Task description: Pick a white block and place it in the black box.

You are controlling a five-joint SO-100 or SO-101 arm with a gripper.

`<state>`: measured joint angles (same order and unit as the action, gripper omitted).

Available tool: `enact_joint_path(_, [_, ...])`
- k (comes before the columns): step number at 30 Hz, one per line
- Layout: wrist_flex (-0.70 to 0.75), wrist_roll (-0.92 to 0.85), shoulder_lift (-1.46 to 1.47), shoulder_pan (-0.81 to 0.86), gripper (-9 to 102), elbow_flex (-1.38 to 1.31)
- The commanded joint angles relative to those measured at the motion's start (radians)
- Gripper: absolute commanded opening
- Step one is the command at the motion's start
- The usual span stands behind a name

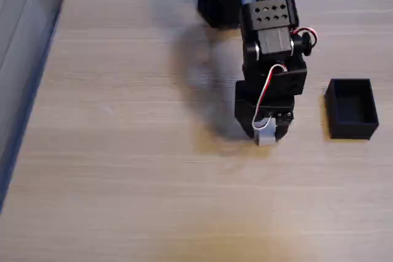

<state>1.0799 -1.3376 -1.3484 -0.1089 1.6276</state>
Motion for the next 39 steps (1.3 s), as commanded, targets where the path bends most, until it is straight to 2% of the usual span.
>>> enact_joint_path(1, [0.008, -0.025, -0.002, -0.008, 16, -0.037])
enact_joint_path(8, [0.034, -0.051, -0.006, -0.008, 0, -0.035])
enact_joint_path(14, [0.069, -0.091, -0.106, 0.021, 0, 0.017])
enact_joint_path(23, [0.133, -0.137, -0.554, 0.043, 0, 0.296])
enact_joint_path(32, [0.235, -0.052, -1.014, -0.206, 0, 0.545])
enact_joint_path(39, [0.262, 0.106, -0.985, -0.465, 0, 0.385])
